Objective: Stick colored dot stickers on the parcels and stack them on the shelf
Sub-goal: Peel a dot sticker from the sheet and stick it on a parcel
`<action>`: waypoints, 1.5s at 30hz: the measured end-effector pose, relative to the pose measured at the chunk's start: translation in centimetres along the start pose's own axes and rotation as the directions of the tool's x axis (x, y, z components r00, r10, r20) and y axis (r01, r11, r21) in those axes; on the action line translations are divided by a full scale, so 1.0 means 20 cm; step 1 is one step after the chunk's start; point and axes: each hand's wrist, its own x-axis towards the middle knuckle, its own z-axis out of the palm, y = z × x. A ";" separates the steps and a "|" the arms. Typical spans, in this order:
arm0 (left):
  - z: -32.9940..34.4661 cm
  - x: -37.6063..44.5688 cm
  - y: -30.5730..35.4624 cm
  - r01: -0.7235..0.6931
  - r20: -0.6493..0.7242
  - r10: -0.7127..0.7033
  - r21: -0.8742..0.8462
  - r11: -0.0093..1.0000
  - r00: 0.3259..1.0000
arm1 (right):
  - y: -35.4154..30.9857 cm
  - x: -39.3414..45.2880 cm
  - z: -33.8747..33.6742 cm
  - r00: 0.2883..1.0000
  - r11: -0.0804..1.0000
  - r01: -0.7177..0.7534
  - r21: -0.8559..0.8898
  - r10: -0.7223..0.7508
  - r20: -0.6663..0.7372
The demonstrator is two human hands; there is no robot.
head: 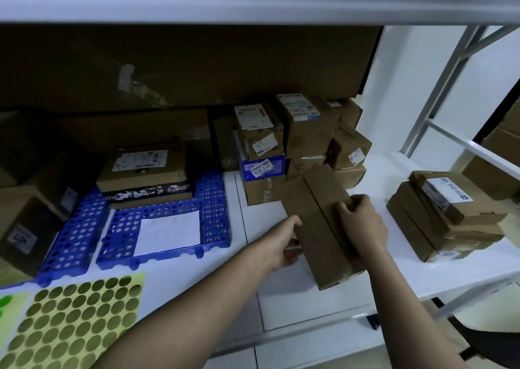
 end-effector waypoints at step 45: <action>-1.42 -0.58 0.02 -0.866 -0.219 0.876 0.174 0.469 0.430 | -1.16 -0.76 0.68 0.845 0.254 -0.260 0.932 -0.406 0.347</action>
